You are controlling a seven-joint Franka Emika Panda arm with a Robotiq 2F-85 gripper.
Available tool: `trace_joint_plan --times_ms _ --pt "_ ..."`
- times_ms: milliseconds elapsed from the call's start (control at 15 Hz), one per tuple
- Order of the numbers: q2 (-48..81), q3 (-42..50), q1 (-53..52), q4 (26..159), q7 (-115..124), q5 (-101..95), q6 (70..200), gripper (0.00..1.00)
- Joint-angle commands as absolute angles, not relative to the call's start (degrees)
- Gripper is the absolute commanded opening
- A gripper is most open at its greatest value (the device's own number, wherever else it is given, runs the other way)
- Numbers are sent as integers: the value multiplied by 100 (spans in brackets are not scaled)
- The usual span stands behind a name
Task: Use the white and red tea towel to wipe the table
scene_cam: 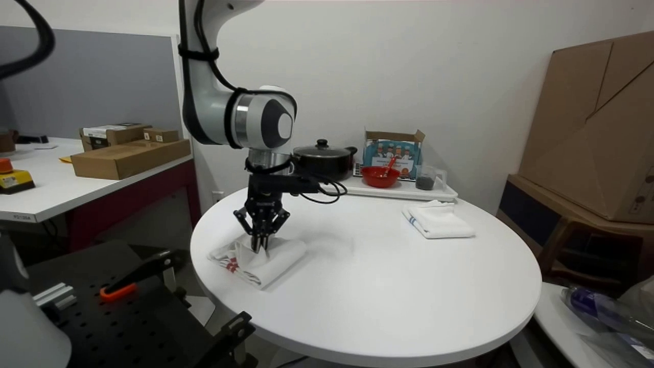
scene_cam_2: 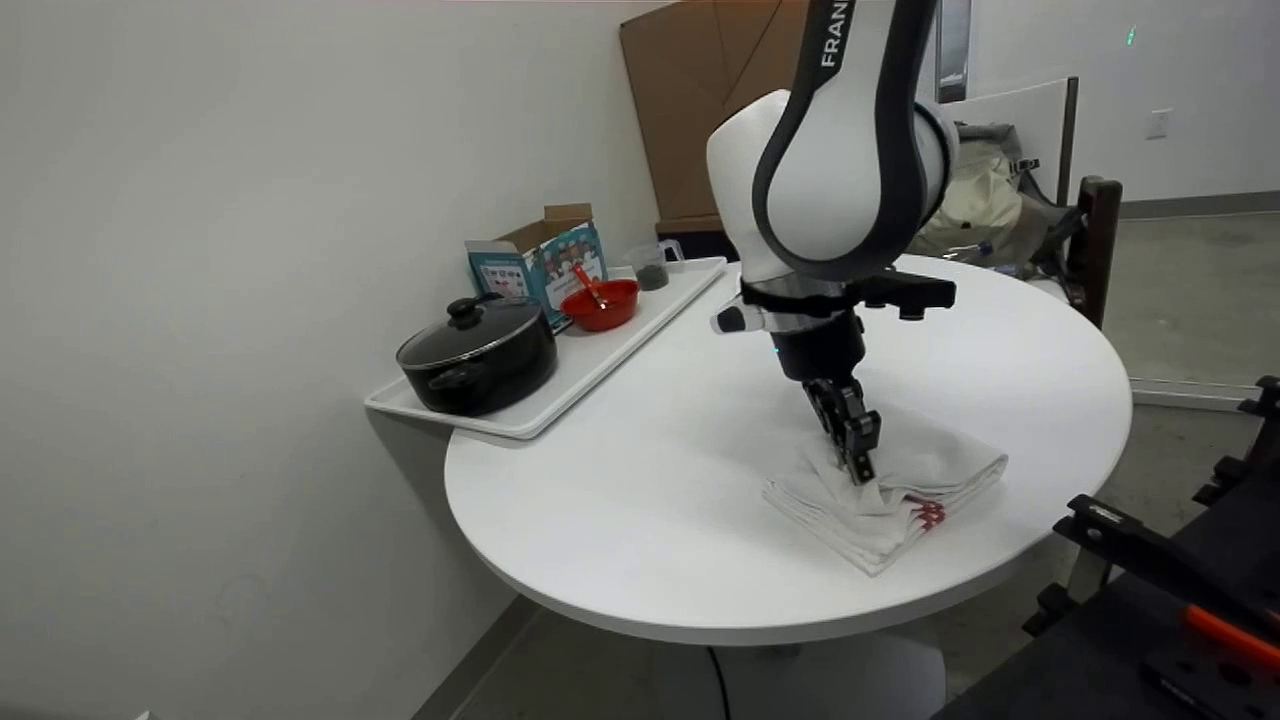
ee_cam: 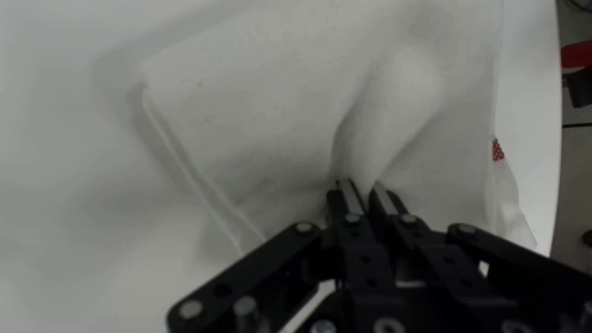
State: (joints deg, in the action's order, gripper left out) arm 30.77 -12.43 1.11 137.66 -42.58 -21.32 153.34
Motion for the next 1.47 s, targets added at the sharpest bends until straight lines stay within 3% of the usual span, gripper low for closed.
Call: trace_joint_plan --times_ms 0,733,1400 --pt "3422 -1086 -679 13665 -3907 -2435 15499 5" --pt "4649 -870 -2450 11589 -2158 -3238 15560 5" --pt "4939 -277 -2203 10372 -1870 -3156 15717 5"
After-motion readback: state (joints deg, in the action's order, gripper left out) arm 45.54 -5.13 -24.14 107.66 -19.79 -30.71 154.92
